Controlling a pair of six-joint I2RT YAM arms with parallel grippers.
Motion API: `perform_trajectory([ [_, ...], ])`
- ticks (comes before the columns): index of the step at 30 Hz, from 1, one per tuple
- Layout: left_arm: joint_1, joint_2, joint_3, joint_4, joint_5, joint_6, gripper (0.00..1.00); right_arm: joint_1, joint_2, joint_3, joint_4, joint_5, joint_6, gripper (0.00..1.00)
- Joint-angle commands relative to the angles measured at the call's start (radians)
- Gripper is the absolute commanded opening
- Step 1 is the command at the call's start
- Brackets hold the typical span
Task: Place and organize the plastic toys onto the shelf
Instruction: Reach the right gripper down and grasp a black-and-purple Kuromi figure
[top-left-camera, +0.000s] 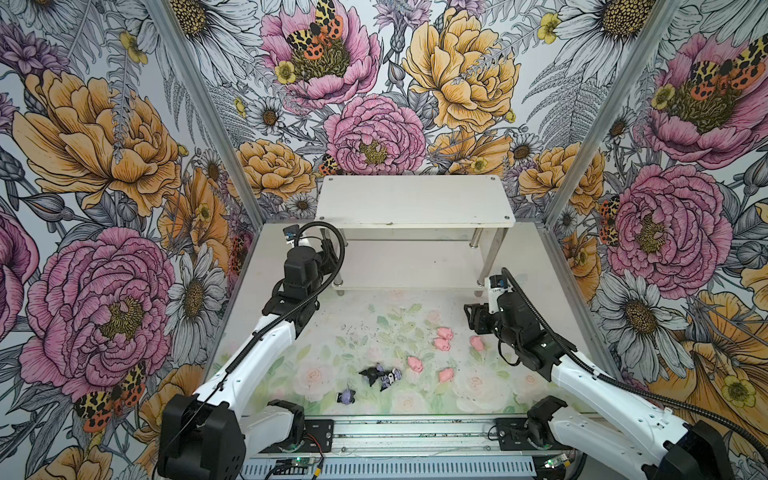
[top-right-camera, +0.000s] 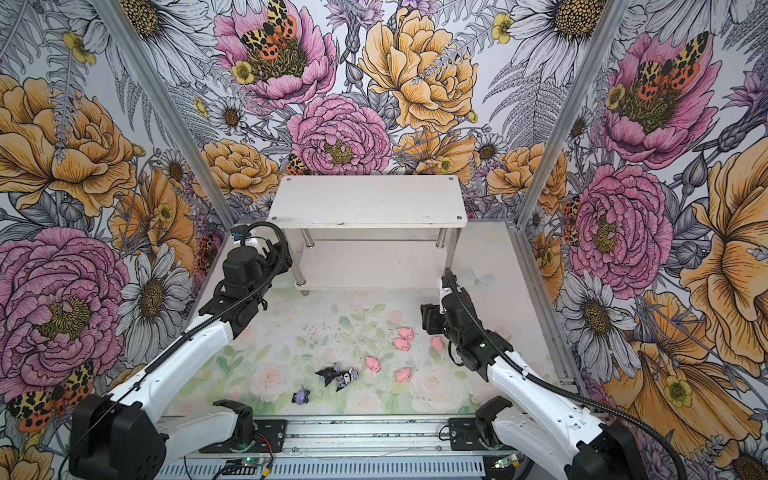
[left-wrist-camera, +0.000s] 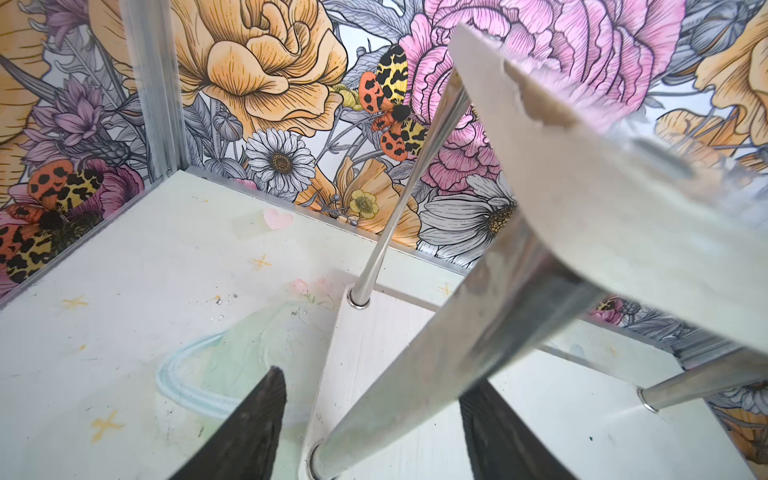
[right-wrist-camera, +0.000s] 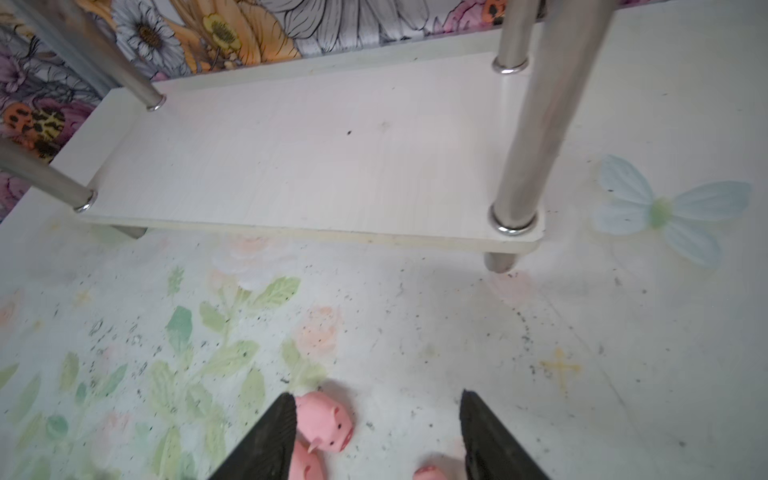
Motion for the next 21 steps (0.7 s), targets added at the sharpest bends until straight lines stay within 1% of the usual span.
perform_trajectory([
  [1,-0.032,-0.078,-0.071,-0.064,-0.064,-0.027,0.71,0.142,0.007,-0.010,-0.027,0.134,0.025,0.65],
  [3,-0.045,-0.131,-0.113,-0.108,-0.093,-0.047,0.71,0.253,0.037,-0.006,-0.027,0.183,0.037,0.65],
  [6,-0.064,-0.229,-0.184,-0.180,-0.114,-0.089,0.71,0.411,0.134,0.037,-0.030,0.221,0.024,0.62],
  [11,-0.109,-0.398,-0.275,-0.336,-0.163,-0.138,0.71,0.614,0.337,0.147,-0.034,0.227,-0.023,0.60],
  [16,-0.125,-0.512,-0.345,-0.438,-0.173,-0.191,0.71,0.730,0.519,0.274,-0.034,0.181,-0.111,0.60],
  [18,-0.125,-0.531,-0.360,-0.454,-0.178,-0.200,0.72,0.749,0.573,0.312,-0.035,0.160,-0.147,0.62],
  [21,-0.125,-0.536,-0.365,-0.457,-0.183,-0.205,0.73,0.751,0.631,0.358,-0.041,0.119,-0.198,0.67],
])
